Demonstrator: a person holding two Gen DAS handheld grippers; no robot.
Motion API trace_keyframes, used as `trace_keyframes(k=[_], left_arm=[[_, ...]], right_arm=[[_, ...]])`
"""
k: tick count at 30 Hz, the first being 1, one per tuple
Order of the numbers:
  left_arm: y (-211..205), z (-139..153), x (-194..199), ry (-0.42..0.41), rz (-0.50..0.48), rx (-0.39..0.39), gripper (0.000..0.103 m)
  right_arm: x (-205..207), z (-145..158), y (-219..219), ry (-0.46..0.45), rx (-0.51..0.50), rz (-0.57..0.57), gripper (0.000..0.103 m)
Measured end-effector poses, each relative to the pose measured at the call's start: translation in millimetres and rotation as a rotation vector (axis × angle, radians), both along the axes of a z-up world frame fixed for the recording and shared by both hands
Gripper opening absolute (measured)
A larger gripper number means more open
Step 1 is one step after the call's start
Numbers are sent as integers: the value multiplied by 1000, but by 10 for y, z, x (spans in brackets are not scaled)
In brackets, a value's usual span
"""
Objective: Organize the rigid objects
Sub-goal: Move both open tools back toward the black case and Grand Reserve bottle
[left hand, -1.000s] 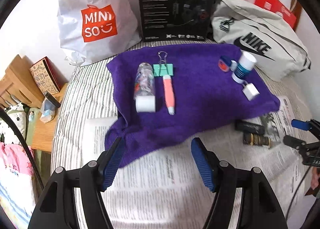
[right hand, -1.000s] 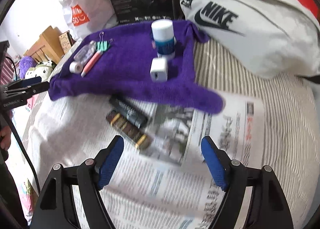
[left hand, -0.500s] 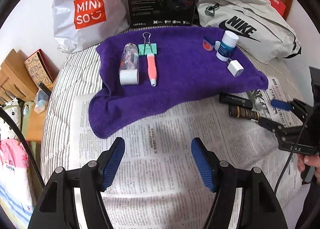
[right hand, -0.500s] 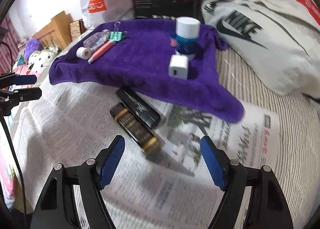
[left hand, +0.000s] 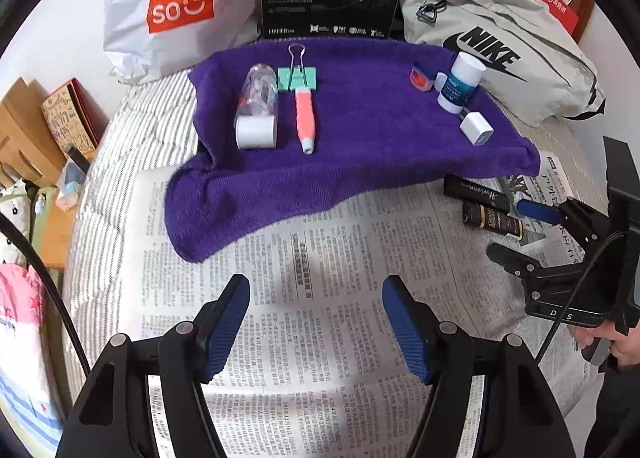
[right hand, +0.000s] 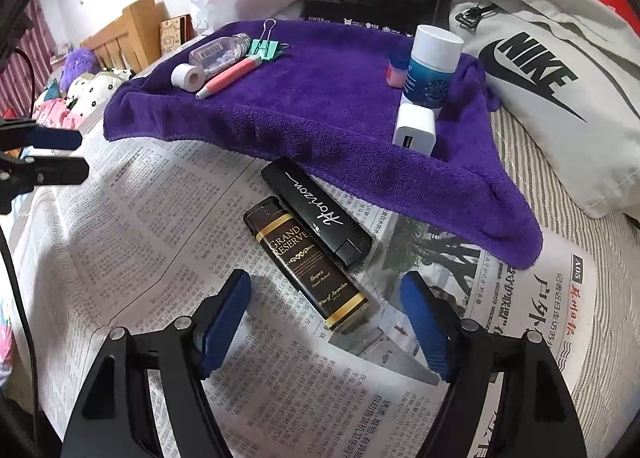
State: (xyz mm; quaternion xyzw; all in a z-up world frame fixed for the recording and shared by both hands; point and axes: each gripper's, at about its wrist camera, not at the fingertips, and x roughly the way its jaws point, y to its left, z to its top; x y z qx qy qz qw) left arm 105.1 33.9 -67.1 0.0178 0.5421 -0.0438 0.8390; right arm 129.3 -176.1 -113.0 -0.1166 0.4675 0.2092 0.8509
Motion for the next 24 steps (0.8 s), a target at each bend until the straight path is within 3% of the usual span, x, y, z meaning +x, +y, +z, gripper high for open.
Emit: trace_keyframes(k=[3,6,8,9,14,18,24], left_arm=[[13,-64,-10,15,2,-14,67],[33,-117,-17,25,1,-23,67],[47,-145,-15,32,4,-30,67],[60,-164,-14,35,8,-36,67],[121,-215,-5,45,18,-62,67],[172,-193,-20,35,23,-81,67],[208,-199,-3,30,31,-117,67]], right_arm=[[-2,20,21,21,-13,18,70],[-57,47,78,39,-30,54,51],[-91,62,133,55,-26,77,29],[-113,70,189,70,-25,97,26],[-158,71,408,75,-81,144,26],[-58,74,413,89,-52,123,31],[57,64,515,60,-51,131,31]])
